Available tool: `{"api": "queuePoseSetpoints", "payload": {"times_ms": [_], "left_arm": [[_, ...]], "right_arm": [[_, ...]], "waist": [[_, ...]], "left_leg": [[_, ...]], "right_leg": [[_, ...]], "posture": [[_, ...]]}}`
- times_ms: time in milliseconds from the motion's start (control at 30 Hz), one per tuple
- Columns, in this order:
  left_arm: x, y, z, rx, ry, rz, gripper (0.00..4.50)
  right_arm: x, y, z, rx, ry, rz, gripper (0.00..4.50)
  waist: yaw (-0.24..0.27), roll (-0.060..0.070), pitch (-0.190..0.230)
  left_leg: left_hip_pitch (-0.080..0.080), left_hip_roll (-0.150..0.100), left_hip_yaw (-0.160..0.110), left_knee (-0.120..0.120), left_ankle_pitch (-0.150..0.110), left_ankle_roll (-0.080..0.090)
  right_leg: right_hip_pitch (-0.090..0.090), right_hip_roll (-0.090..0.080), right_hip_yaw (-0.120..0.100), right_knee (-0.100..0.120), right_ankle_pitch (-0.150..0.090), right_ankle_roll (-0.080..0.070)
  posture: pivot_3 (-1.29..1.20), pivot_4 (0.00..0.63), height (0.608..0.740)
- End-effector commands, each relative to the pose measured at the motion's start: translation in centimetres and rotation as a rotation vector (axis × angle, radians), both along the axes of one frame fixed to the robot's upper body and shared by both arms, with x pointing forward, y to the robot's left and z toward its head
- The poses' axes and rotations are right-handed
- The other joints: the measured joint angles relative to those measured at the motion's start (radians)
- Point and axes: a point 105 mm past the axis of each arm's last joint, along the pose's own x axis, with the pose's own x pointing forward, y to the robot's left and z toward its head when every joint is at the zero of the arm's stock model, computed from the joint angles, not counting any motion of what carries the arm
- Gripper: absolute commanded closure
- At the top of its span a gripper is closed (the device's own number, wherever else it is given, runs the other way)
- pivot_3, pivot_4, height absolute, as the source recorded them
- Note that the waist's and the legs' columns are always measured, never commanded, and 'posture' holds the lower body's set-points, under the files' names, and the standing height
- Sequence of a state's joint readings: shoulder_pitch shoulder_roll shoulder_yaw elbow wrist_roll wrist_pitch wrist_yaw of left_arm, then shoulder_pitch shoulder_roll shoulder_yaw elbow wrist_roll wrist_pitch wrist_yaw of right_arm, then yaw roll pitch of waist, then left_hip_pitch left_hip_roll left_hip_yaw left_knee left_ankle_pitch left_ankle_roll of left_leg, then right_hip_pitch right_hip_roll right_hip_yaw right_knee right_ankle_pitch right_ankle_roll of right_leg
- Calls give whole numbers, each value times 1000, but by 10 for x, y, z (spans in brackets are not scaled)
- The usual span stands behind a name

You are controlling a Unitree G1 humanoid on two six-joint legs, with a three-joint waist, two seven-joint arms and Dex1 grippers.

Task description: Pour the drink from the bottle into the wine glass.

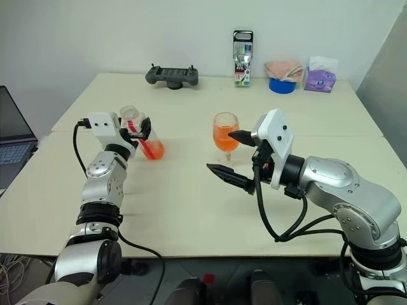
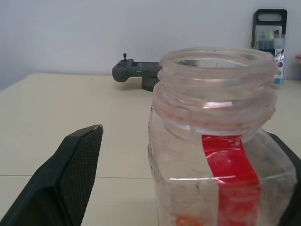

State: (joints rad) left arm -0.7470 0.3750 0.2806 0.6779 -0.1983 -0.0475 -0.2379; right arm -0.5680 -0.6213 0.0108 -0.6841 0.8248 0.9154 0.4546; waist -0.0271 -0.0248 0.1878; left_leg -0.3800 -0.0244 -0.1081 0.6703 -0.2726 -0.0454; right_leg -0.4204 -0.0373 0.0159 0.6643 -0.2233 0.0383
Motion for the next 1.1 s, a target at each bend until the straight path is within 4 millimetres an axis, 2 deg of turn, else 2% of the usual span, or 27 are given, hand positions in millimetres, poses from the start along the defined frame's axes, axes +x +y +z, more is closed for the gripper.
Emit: {"api": "queuePoseSetpoints", "payload": {"times_ms": [33, 167, 300, 700, 967, 1100], "left_arm": [[-1, -3, 10, 34, -23, -26, 18], [1, -6, 7, 49, 5, -35, 18], [4, -12, -11, 83, 101, -62, 18], [-3, -7, -20, 93, 127, -49, 18], [-21, -15, -15, 77, 74, -124, 18], [-34, -8, -14, 82, 79, -111, 18]], "right_arm": [[-2, -1, 10, 11, -50, 0, 0], [0, -1, 12, 12, -56, -4, 0], [1, -1, 12, 16, -57, -9, 0], [-2, 1, 12, 21, -62, 8, 0], [3, -4, 14, 30, -68, -15, 0], [6, -8, 13, 23, -67, -32, 0]], "waist": [[0, 0, 0], [0, 0, 0], [0, 0, 0], [-1, 0, 0], [0, 0, 0], [0, 0, 0]], "left_leg": [[0, 0, 0, 0, 0, 0], [0, 0, 0, 0, 0, 0], [0, 0, 0, 0, 0, 0], [0, 0, 0, 0, 0, 0], [0, 1, 0, -2, 0, 0], [0, 1, 0, -2, 0, 0]], "right_leg": [[0, 0, 0, 0, 0, 0], [0, 0, 0, -1, 0, 0], [0, 0, 0, 0, 0, 0], [0, 0, 0, -1, 0, 0], [0, 0, 0, -2, 0, 0], [0, 0, 0, -2, 0, 0]], "posture": [[0, 150, 740], [0, 150, 740], [0, 150, 740], [0, 150, 740], [0, 150, 740], [0, 150, 740]]}}
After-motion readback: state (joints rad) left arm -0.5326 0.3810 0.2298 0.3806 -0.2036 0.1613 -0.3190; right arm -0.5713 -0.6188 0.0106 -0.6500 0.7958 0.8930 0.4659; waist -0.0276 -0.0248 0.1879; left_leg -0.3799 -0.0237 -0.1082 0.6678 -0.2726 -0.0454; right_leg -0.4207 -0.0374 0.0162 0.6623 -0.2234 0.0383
